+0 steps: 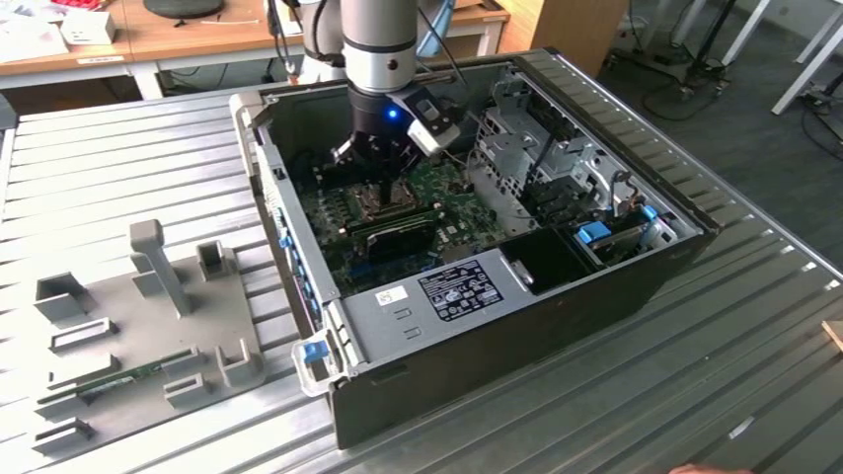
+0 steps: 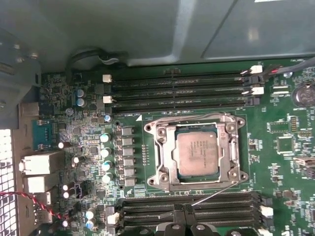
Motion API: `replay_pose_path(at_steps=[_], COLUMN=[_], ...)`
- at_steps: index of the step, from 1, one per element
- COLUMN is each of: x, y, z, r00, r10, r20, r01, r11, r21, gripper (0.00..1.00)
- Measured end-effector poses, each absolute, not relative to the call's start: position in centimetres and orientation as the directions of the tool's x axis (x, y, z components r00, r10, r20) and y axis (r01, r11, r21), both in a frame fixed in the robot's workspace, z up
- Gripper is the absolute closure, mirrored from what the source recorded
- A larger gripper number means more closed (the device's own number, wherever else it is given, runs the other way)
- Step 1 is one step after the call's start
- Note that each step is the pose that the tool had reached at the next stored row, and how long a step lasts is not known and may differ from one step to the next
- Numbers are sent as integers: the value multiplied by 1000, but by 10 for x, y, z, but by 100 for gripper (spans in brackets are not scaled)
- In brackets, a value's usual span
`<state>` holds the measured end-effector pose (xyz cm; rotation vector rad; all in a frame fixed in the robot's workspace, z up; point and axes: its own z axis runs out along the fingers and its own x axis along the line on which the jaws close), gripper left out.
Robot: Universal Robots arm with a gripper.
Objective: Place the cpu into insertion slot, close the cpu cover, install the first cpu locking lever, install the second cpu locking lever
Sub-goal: 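Install the second cpu locking lever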
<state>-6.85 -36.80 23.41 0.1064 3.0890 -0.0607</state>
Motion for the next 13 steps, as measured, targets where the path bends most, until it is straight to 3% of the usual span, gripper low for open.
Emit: replay_pose_path(at_steps=[13], x=[-77], y=[-368], z=[219], r00=[-996], r10=[67], r20=[-52], r01=[70], r11=[997], r21=[-44], gripper=[90])
